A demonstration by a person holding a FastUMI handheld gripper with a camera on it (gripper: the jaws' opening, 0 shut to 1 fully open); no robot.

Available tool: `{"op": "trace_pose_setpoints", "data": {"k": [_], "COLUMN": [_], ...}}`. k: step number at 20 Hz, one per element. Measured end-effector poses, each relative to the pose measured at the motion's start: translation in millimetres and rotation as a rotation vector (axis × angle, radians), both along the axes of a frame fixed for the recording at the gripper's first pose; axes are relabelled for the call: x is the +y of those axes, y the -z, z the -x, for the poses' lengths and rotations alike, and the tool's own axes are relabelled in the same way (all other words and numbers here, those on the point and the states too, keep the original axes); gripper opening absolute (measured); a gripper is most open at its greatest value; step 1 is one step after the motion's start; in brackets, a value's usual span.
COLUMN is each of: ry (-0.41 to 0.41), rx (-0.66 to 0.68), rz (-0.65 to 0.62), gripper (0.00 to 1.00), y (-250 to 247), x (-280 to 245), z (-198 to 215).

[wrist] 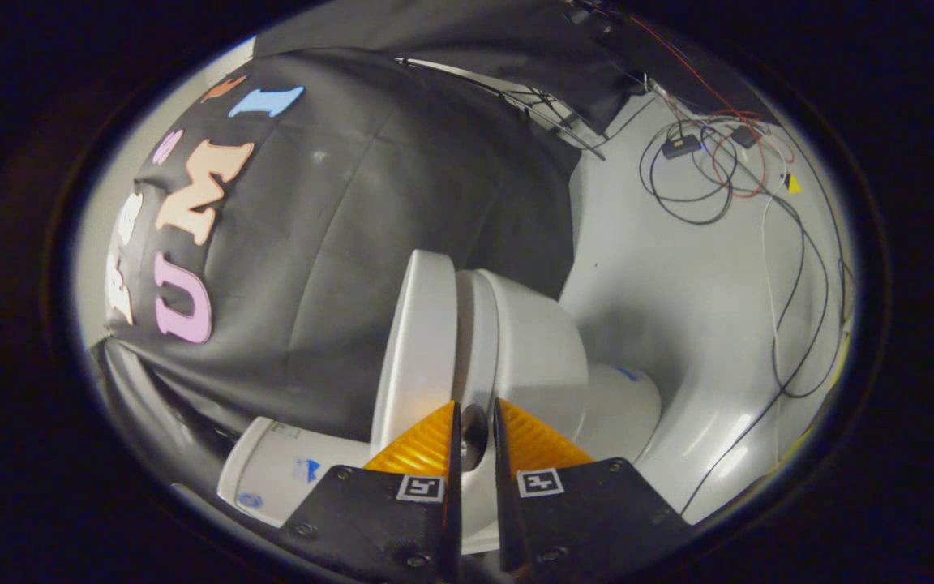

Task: Open the toilet lid.

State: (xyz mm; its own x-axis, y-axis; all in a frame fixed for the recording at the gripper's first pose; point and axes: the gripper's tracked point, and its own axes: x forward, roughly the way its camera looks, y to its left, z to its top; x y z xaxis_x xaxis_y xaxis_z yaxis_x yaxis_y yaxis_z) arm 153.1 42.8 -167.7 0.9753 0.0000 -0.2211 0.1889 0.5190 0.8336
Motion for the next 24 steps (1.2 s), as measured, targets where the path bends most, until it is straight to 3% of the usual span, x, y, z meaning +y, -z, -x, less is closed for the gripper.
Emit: {"op": "trace_pose_setpoints", "data": {"k": [6,7,8,10,14,24], "ry": [-0.034,0.001,-0.007,0.005,0.023,0.113], "rx": [0.003,-0.015,0.005,0.012,0.027,0.116], "rz": [0.036,0.034,0.027,0.017,-0.018,0.038], "gripper": [0.18,0.18,0.13,0.01,0.01,0.01], "y": [-1.0,-30.3,-6.7,-12.3,-14.6,-26.7], "x": [12.5,-16.7,0.8,3.3,5.1,7.9], "z": [-5.3,21.5,-10.0,0.8,4.5,10.2]}}
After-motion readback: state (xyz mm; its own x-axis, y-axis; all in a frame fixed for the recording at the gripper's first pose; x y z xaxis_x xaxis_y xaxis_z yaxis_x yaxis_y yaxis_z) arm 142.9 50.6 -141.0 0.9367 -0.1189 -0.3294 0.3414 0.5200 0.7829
